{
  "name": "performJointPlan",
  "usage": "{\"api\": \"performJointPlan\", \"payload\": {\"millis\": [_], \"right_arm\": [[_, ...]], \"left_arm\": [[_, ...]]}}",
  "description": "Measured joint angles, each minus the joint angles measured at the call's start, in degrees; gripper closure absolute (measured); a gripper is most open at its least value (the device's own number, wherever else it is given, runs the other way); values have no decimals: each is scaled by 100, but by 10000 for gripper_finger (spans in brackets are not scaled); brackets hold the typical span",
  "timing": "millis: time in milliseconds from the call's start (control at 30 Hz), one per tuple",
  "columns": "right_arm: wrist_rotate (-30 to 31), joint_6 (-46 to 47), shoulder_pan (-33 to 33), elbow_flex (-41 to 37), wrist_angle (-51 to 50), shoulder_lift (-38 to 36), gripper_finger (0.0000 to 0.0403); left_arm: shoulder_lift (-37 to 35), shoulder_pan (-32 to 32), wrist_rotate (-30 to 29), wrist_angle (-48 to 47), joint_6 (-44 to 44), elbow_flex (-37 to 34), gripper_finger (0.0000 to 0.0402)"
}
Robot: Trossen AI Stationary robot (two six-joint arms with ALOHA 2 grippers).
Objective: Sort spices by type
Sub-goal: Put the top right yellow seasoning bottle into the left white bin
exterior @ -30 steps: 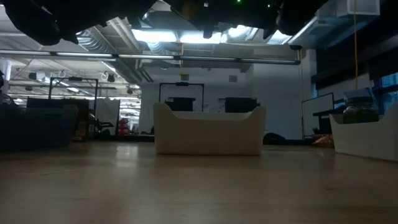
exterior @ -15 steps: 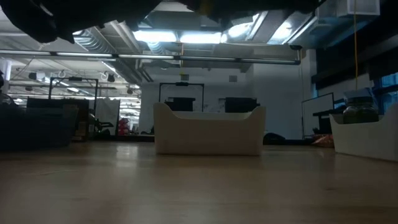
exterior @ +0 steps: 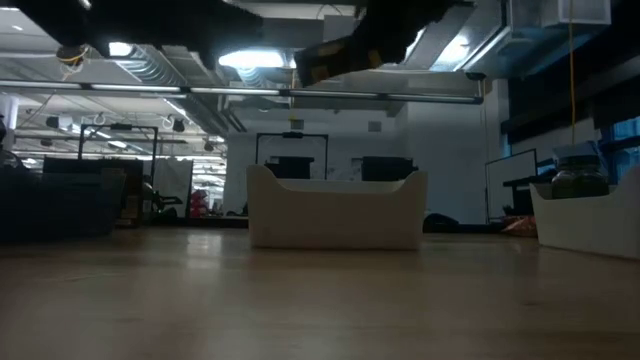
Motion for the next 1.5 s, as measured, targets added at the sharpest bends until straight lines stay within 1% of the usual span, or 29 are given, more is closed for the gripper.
{"api": "performJointPlan", "payload": {"millis": [100, 200, 300, 433, 700, 833, 933, 1133, 1267, 1500], "right_arm": [[-105, 102, 2, -60, -58, -2, 177], [-194, 154, 2, -95, -99, 2, 178], [-307, 143, 2, -95, -35, 2, 177], [-387, 141, 2, -95, -90, 2, 174], [-388, 28, 0, -91, -15, 9, 172], [-326, 23, 0, 44, 18, 11, 172], [-211, 21, 0, 125, 59, 9, 172], [-192, 7, -2, 156, 167, 7, 171], [-200, 3, 0, 158, 440, 4, 171], [-196, -13, 0, 162, 379, 4, 171]], "left_arm": [[435, -9, 189, 5, -1, 183, 275], [943, -11, 585, 5, -23, 446, 310], [1380, -45, 567, -4, 21, 660, 333], [1675, -48, 420, 43, 37, 815, 350], [1687, -29, 404, -118, 67, 827, 357], [1764, 11, 405, -193, 87, 825, 357], [1822, 11, 400, -143, 88, 825, 357], [1878, 11, 452, -54, 96, 822, 357], [1939, 11, 553, 68, 90, 820, 357], [1963, 8, 581, 123, 103, 820, 357]]}}
